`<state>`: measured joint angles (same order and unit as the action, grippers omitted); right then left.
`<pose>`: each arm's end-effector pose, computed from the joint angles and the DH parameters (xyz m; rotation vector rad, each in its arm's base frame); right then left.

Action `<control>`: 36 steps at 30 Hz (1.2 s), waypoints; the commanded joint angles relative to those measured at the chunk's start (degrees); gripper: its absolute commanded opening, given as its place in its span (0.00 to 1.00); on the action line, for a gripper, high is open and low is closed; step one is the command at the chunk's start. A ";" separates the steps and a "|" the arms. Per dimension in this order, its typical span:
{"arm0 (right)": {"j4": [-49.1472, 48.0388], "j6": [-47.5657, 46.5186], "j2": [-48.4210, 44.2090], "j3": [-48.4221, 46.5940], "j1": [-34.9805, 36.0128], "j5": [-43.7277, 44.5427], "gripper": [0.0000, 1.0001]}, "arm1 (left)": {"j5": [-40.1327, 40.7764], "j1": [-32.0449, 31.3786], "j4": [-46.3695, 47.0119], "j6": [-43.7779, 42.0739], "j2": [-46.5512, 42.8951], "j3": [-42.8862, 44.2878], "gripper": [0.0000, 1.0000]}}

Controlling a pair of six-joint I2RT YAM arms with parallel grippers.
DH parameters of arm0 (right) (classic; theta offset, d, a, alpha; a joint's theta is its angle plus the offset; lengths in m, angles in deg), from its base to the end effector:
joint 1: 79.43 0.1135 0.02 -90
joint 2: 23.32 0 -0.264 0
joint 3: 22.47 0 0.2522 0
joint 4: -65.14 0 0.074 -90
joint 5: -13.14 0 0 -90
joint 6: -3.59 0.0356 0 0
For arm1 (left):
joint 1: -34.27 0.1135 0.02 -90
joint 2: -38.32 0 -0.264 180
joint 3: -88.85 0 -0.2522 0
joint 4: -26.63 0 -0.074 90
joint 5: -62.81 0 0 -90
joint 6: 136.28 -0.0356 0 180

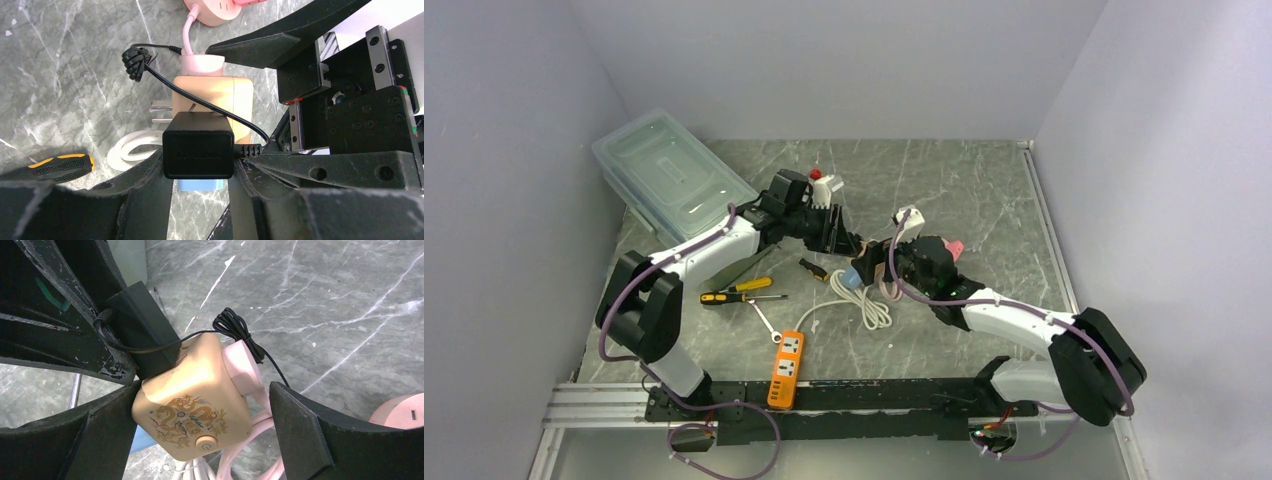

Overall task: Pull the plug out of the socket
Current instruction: Remove the plug from the socket.

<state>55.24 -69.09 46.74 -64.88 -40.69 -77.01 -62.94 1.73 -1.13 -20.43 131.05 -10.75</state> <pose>0.2010 0.1614 0.2112 -0.3617 1.9026 0.6665 0.2903 -0.2099 0.2571 0.4982 2.3680 -1.2169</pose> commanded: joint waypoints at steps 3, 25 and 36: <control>-2.47 1.01 2.00 -2.66 -0.55 -1.05 0.94 | -4.75 0.54 5.65 2.02 -3.78 0.45 0.00; -6.17 -3.70 -3.44 1.09 -0.42 -3.59 0.00 | -17.29 1.98 11.31 6.90 -1.06 1.10 0.00; -5.69 -4.53 -5.86 1.94 0.02 -0.93 0.00 | -12.68 2.30 6.33 3.77 -0.43 2.33 0.00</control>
<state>53.97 -74.23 42.02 -61.88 -40.87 -78.80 -72.79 3.72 1.66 -16.50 132.87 -11.52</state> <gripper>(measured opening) 0.721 0.432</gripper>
